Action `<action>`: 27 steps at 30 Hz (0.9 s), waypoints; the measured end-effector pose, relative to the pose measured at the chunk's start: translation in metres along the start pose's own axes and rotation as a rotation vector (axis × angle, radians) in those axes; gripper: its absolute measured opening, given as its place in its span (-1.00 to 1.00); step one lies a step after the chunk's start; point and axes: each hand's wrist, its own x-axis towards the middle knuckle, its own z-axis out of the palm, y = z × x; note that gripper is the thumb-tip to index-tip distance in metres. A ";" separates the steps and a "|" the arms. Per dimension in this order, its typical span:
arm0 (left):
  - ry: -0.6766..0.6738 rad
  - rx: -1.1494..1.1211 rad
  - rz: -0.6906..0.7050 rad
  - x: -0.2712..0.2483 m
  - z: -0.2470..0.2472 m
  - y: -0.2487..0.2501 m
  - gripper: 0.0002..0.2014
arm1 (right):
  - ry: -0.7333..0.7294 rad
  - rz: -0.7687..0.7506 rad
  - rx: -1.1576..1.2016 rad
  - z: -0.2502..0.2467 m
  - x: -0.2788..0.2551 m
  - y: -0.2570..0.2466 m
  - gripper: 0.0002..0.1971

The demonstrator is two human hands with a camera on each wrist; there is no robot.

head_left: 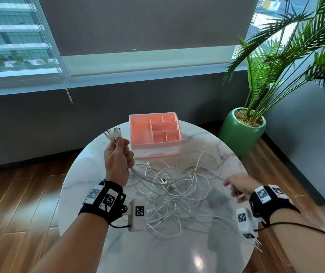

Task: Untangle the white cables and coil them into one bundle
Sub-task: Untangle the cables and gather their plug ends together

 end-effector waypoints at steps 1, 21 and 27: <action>0.006 0.003 0.003 0.000 -0.001 0.001 -0.66 | -0.048 0.028 -0.084 0.008 0.003 0.009 -0.87; -0.001 0.023 -0.023 0.000 -0.002 -0.002 -0.68 | 0.195 0.103 -0.266 0.080 -0.004 0.044 -0.88; -0.036 0.041 -0.040 0.002 0.000 -0.003 -0.67 | 0.171 -0.138 0.695 0.036 -0.016 -0.027 -0.88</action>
